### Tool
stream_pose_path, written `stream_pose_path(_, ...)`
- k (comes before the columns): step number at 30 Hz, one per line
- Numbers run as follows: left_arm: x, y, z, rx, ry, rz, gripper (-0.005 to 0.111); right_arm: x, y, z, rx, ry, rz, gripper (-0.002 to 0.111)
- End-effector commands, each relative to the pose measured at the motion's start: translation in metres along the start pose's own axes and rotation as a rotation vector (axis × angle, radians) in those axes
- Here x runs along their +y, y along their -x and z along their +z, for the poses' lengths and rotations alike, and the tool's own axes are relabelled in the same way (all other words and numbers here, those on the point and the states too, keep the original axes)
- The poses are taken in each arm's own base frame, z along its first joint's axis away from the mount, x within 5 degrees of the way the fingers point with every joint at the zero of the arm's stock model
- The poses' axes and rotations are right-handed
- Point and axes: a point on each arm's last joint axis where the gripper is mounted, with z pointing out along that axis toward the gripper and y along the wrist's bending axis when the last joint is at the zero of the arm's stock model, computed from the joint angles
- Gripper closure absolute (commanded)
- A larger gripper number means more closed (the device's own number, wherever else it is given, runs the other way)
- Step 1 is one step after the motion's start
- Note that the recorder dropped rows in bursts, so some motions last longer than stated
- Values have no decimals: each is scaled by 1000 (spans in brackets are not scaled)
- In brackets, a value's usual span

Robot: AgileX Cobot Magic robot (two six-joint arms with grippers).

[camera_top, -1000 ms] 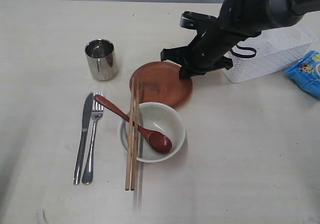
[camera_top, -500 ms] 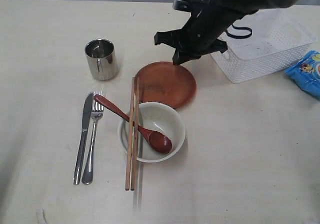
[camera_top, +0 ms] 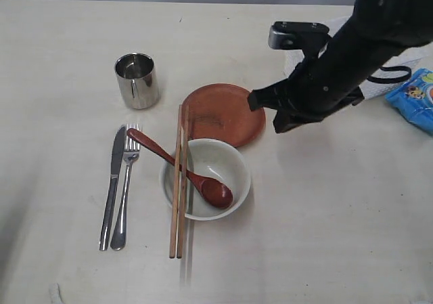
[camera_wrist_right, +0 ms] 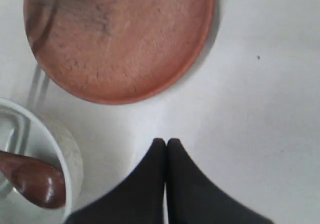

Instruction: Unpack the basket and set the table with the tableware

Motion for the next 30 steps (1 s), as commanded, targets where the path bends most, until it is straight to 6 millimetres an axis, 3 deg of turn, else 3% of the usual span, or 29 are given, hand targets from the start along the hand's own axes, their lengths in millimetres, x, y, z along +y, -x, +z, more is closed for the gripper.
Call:
stream_pose_path(1, 0, -1, 0, -2, 0, -9, 107, -4, -17, 10, 28, -15, -8, 109)
stream_pose_path(8, 0, -1, 0, -2, 0, -9, 107, -9, -19, 39, 67, 2, 30, 109)
stream_pose_path(17, 0, -1, 0, -2, 0, -9, 107, -9, -5, 59, 13, 32, 94, 109)
stream_pose_path(23, 0, -1, 0, -2, 0, -9, 107, -9, 13, 66, -51, 43, 143, 109)
stream_pose_path(30, 0, -1, 0, -2, 0, -9, 107, -5, 37, 60, -141, 59, 155, 109)
